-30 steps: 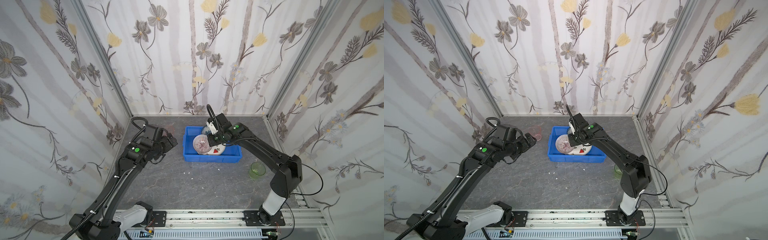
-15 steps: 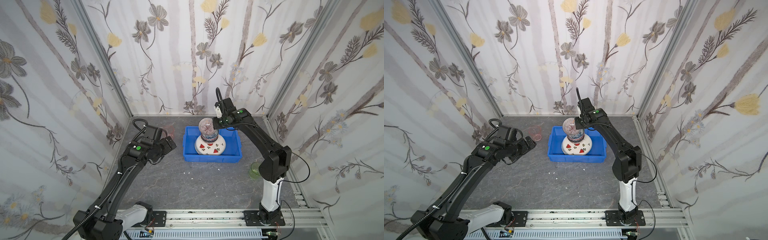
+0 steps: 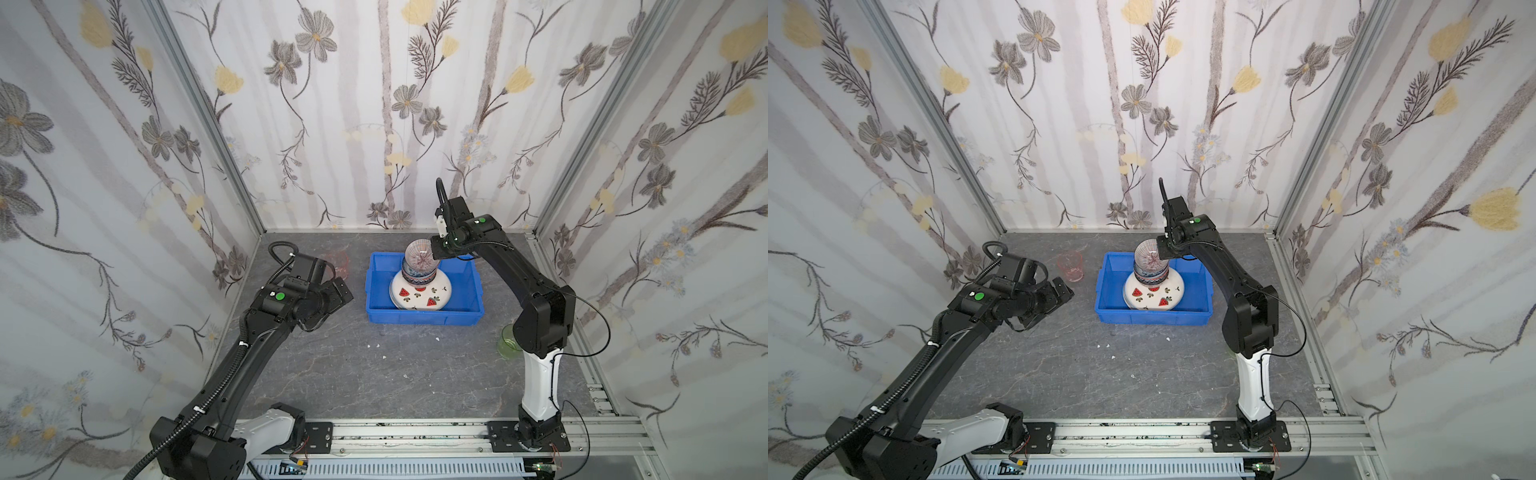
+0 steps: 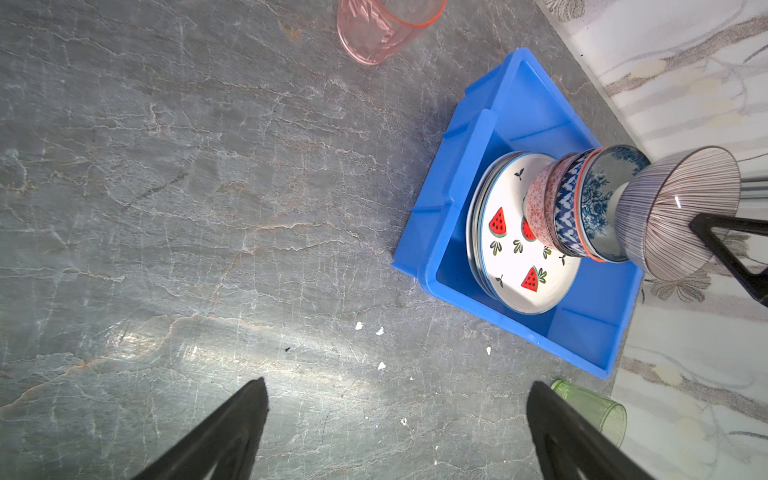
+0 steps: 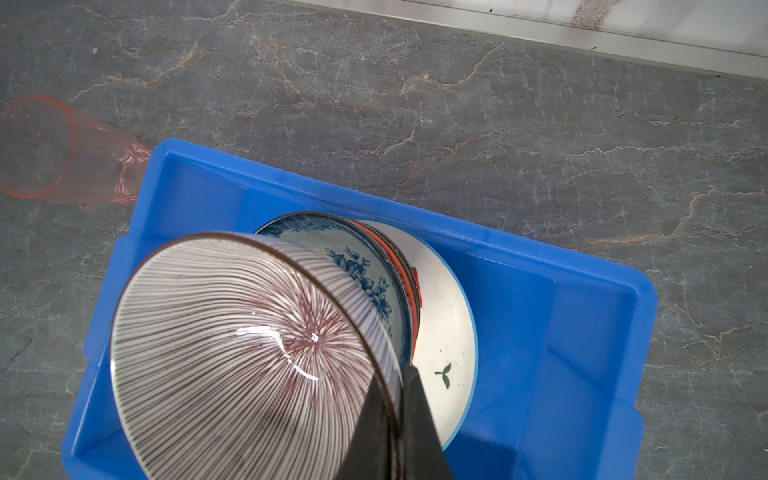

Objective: Place the mixed dishes into the plastic bin
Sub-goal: 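Lower the purple-striped bowl onto the blue-rose bowl with the right gripper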

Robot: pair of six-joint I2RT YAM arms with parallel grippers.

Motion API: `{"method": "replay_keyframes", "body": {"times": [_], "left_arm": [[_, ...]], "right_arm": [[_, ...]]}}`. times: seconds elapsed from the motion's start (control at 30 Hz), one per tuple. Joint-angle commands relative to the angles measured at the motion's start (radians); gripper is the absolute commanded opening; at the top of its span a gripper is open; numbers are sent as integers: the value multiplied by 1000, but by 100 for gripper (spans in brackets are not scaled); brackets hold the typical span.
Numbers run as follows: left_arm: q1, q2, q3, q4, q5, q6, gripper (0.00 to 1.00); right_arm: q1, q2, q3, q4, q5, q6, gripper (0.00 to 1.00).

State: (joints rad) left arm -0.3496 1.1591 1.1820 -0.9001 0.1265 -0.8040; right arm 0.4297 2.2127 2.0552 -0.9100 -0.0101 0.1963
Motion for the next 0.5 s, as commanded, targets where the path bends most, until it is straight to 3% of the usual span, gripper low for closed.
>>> {"method": "replay_keyframes", "body": {"times": [0.0, 0.47], "left_arm": [[1, 7, -2, -5, 6, 9, 100], [1, 25, 1, -7, 24, 3, 100]], "right_arm": [[-3, 14, 6, 21, 5, -17, 0], [-5, 35, 2, 49, -27, -20, 0]]}}
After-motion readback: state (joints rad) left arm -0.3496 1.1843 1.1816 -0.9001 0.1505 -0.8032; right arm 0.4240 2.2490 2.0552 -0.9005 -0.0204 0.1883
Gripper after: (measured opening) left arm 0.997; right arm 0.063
